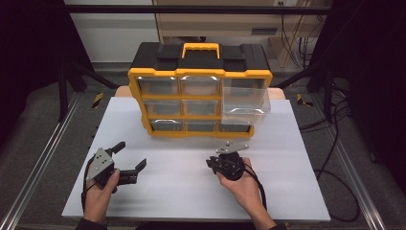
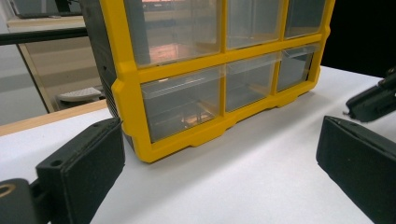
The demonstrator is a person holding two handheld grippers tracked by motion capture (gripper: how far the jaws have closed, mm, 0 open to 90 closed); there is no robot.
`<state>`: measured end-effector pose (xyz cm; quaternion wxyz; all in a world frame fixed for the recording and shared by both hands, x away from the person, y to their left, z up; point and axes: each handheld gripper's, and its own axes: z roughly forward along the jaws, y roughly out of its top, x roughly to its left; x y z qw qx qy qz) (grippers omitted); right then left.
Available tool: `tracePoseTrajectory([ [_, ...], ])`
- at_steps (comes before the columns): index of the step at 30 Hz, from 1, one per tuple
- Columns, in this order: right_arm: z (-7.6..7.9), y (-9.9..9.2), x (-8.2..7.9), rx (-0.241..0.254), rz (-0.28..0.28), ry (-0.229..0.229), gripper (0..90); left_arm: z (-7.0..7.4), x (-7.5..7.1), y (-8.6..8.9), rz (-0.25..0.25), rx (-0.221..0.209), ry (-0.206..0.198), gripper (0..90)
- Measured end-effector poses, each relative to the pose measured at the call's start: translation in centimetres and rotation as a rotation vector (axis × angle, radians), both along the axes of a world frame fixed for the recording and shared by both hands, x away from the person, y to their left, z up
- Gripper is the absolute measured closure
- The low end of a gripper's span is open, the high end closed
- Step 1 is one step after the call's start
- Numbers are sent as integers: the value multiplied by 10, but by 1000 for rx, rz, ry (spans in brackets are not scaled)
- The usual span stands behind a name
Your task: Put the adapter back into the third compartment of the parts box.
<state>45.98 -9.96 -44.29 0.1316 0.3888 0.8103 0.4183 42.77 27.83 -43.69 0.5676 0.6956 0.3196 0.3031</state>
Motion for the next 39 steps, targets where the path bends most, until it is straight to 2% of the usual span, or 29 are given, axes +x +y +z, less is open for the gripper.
tracePoseTrajectory([
  [7,20,-14,-3,29,-30,-98,765,-1,2,-1,6,4,1,10],
  [10,26,-16,-6,24,-35,-143,765,0,0,2,11,-6,-2,10],
  [12,30,-16,-8,11,-51,-157,766,0,0,3,15,-11,-3,10],
  [17,44,-17,-14,33,-42,-202,766,2,0,3,10,-13,-13,9],
  [22,64,-18,-19,46,-24,-240,765,0,0,8,30,-21,-4,9],
  [31,92,-16,-27,56,-15,-294,765,0,-1,4,8,0,-8,8],
  [39,121,-8,-27,74,25,-305,766,0,-2,5,13,-6,-6,8],
])
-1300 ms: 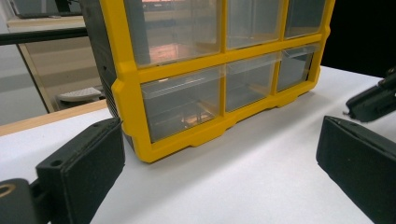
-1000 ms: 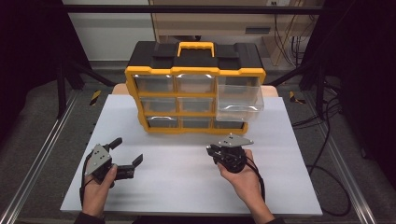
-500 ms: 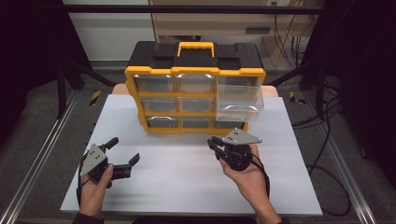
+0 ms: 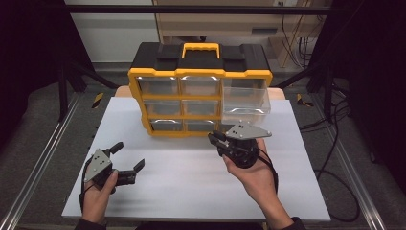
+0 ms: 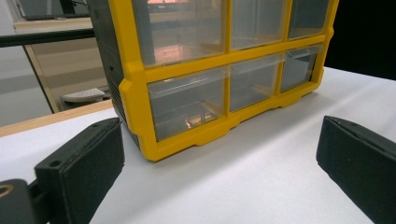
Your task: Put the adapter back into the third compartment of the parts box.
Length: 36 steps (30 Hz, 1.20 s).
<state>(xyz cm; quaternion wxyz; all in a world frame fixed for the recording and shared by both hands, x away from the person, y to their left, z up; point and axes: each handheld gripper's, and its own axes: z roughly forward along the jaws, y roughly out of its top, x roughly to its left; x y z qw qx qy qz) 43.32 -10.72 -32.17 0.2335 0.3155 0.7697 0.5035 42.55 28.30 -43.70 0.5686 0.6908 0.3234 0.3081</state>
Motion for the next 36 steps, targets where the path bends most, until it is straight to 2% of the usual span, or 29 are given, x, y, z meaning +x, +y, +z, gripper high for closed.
tracePoseTrajectory([
  [6,19,8,-2,-7,17,-24,765,0,0,-1,-3,2,-3,8],
  [15,46,12,2,36,27,-39,765,0,-1,1,5,-2,-3,8],
  [21,63,13,5,45,27,-56,766,0,0,0,1,0,-2,8],
  [31,84,5,11,92,5,-68,765,1,-1,2,11,-9,-4,8],
  [36,94,-5,12,107,-18,-89,765,0,0,1,6,-2,0,8],
])
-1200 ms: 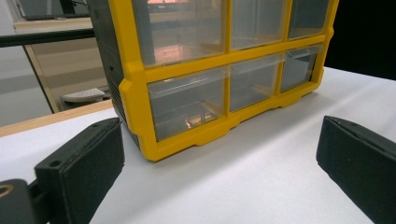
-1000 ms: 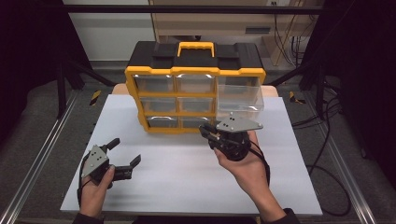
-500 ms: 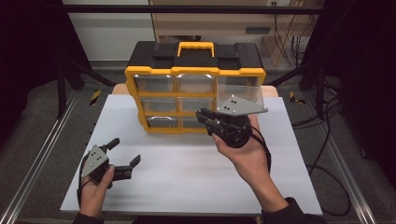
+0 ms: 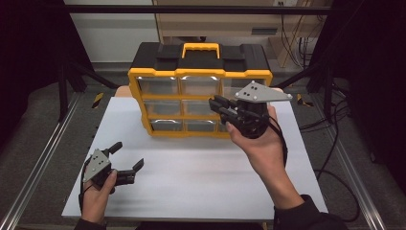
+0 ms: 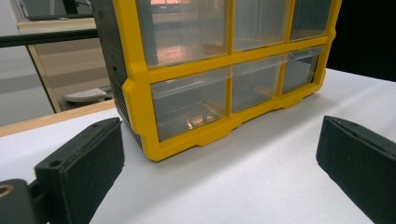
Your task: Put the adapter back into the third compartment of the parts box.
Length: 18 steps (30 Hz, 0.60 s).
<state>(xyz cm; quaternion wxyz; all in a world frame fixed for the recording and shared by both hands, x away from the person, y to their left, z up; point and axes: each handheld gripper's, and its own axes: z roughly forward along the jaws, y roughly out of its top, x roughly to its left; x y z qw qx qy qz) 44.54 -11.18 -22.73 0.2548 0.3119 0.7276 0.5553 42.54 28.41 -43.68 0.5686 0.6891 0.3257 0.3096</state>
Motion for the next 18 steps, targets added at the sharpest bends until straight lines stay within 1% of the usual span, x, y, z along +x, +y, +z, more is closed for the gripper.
tracePoseTrajectory([
  [5,5,-13,4,8,-35,-13,765,1,-1,2,6,-6,-2,8],
  [8,6,-23,5,25,-58,-10,765,1,-1,2,5,-7,-2,8],
  [14,10,-43,6,65,-100,-18,765,0,0,1,4,-1,0,8],
  [18,11,-54,8,77,-127,-24,765,0,0,2,8,-4,0,8],
])
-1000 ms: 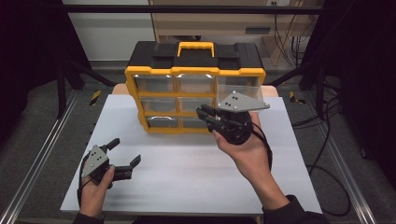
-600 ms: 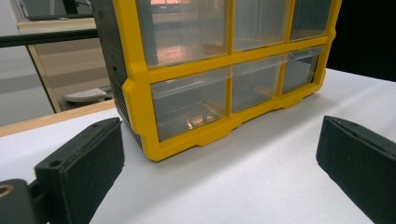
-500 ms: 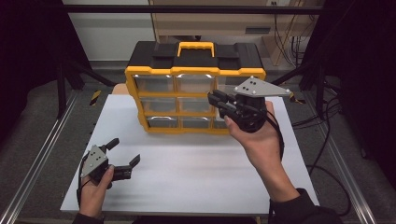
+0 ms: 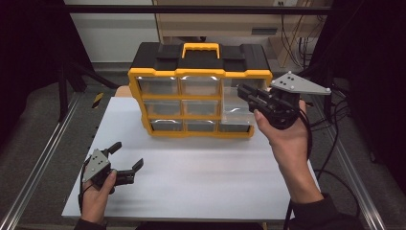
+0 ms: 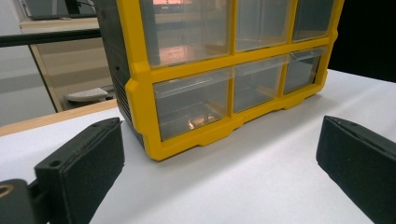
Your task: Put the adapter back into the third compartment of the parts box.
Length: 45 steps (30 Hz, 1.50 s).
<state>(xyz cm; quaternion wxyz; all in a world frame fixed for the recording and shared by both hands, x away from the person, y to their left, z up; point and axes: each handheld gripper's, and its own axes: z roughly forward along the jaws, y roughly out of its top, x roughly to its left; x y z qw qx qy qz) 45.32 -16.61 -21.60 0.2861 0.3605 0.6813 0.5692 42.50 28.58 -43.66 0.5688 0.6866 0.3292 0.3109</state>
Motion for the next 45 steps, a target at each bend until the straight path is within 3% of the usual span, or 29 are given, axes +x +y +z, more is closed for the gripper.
tracePoseTrajectory([
  [17,0,-35,5,27,-101,-12,765,0,0,2,4,-18,4,9],
  [25,2,-37,7,6,-115,-20,765,0,0,0,0,-13,5,9],
  [45,-6,-29,19,-66,-93,45,765,0,0,2,4,-16,4,9],
])
